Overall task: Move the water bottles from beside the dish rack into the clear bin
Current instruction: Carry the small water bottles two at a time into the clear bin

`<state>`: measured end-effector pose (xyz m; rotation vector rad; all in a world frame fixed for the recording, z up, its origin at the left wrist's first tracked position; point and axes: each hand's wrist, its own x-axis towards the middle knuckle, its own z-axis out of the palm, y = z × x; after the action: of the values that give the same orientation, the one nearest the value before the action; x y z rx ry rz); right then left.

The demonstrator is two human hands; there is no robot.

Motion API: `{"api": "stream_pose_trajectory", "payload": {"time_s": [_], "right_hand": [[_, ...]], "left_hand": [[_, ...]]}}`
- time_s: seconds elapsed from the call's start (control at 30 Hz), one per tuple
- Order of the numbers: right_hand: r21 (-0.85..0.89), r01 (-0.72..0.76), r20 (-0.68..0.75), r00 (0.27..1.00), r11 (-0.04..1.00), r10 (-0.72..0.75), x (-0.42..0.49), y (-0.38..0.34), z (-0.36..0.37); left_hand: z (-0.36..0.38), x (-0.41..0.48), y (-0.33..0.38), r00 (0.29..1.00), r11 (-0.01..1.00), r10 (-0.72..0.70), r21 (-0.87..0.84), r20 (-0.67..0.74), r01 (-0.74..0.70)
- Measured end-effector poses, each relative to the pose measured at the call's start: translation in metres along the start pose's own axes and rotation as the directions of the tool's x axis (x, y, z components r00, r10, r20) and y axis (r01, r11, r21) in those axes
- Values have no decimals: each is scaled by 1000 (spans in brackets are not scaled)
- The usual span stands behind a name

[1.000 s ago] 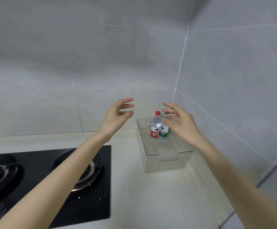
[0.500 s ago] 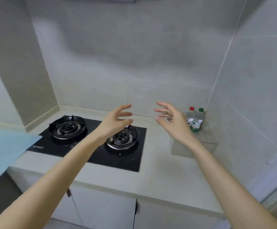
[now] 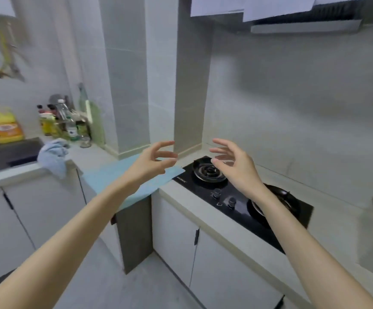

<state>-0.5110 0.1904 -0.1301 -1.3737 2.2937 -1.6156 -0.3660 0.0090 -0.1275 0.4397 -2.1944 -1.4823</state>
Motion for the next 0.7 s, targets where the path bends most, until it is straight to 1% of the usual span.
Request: {"api": "stream_pose_trajectory", "payload": {"time_s": [0.1, 0.13, 0.2, 0.23, 0.4, 0.47, 0.6, 0.7], "right_hand": [[46, 56, 95, 994, 997, -60, 24, -34, 79], [75, 76, 130, 988, 994, -85, 34, -50, 117], [113, 89, 162, 981, 990, -106, 45, -68, 156], [145, 105, 189, 973, 984, -132, 52, -85, 191], [238, 182, 293, 923, 954, -249, 72, -158, 324], [290, 196, 331, 898, 937, -290, 80, -187, 380], [383, 217, 392, 842, 898, -371, 90, -238, 468], [443, 226, 440, 788, 867, -431, 94, -277, 537]], "left_hand": [[-82, -24, -24, 992, 999, -41, 12, -122, 43], [-120, -37, -34, 984, 998, -55, 34, -170, 61], [-159, -50, -42, 975, 994, -65, 68, -214, 82], [-195, -64, -49, 962, 991, -77, 83, -261, 102], [-325, -122, -77, 900, 978, -92, 131, -427, 162], [-374, -148, -88, 861, 972, -98, 136, -499, 189], [-449, -191, -107, 779, 967, -109, 116, -617, 227], [-505, -223, -122, 700, 958, -124, 98, -704, 268]]}}
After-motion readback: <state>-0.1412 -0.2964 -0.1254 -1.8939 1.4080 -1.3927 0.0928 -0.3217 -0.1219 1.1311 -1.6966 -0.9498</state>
